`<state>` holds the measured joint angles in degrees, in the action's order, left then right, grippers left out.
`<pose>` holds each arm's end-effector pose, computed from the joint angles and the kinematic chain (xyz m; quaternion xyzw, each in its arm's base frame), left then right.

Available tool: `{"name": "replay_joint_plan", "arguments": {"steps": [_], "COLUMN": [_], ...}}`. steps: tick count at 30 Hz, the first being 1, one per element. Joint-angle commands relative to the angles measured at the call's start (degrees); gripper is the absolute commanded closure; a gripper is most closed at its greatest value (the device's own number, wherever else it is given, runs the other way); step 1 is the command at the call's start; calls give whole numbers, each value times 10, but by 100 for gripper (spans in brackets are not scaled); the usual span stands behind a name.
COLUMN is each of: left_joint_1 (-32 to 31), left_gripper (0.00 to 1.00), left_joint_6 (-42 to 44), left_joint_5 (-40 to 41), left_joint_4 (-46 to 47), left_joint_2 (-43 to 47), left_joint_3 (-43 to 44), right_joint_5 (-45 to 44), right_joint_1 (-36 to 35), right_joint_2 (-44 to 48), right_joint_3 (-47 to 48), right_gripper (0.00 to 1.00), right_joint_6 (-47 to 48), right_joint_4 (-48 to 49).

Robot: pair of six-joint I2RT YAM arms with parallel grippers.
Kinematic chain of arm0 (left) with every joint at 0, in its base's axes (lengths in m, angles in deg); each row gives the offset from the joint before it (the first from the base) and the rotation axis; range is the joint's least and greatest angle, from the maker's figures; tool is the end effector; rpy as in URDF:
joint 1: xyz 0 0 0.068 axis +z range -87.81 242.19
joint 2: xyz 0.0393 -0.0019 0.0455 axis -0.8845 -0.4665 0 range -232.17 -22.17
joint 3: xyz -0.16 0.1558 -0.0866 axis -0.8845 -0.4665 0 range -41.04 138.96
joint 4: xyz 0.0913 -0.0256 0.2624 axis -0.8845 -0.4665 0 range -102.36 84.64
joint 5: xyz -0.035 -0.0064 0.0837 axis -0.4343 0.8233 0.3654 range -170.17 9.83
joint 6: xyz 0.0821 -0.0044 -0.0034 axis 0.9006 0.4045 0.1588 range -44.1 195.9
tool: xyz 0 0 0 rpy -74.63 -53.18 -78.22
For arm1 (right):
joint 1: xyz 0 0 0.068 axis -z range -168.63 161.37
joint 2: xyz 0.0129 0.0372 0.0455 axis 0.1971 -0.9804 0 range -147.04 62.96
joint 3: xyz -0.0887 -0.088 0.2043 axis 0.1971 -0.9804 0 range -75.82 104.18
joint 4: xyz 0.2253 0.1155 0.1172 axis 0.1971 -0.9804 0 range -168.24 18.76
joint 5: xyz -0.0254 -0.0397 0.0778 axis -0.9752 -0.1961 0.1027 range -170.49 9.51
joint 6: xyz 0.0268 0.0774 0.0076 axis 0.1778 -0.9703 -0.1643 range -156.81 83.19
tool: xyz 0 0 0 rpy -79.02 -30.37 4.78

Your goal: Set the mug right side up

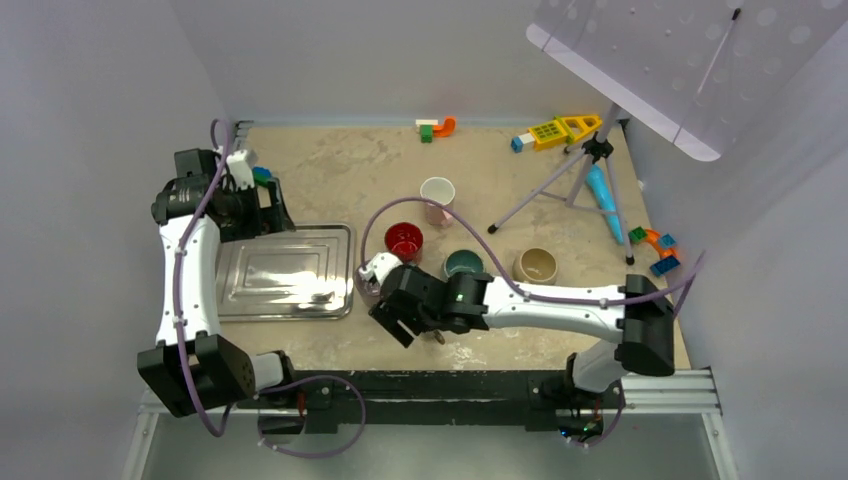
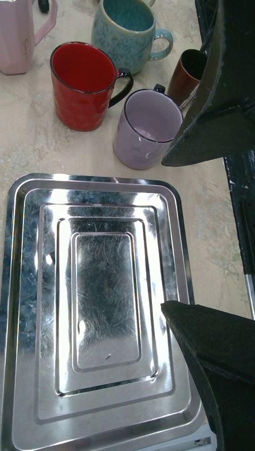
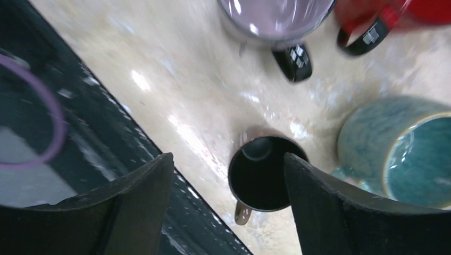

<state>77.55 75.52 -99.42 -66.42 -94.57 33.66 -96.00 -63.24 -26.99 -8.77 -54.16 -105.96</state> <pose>0.2812 0.0526 0.2816 -0.0854 0.9468 -0.1250 0.2841 0.1146 0.3445 0.1749 -0.4229 0.8533 0.1086 0.2852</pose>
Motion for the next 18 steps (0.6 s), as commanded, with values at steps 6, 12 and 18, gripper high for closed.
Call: {"name": "replay_joint_plan", "arguments": {"steps": [6,12,18], "left_joint_1": [-34,-77,-77], "left_gripper": [0,0,0], "left_joint_6": [-26,-100,-92], "left_joint_5": [-16,102,80], "left_joint_4": [110,194,225], "left_joint_2": [61,117,146], "left_joint_3": [-68,-130,-175], "right_joint_5": [-37,-71,-91], "right_joint_1": [129,349,545], "right_joint_2": [154,269,366], "right_joint_3": [16,-126,-253], "right_gripper": [11,9,9], "right_joint_6": [-18,1,-2], "right_joint_4": [85,224,337]}}
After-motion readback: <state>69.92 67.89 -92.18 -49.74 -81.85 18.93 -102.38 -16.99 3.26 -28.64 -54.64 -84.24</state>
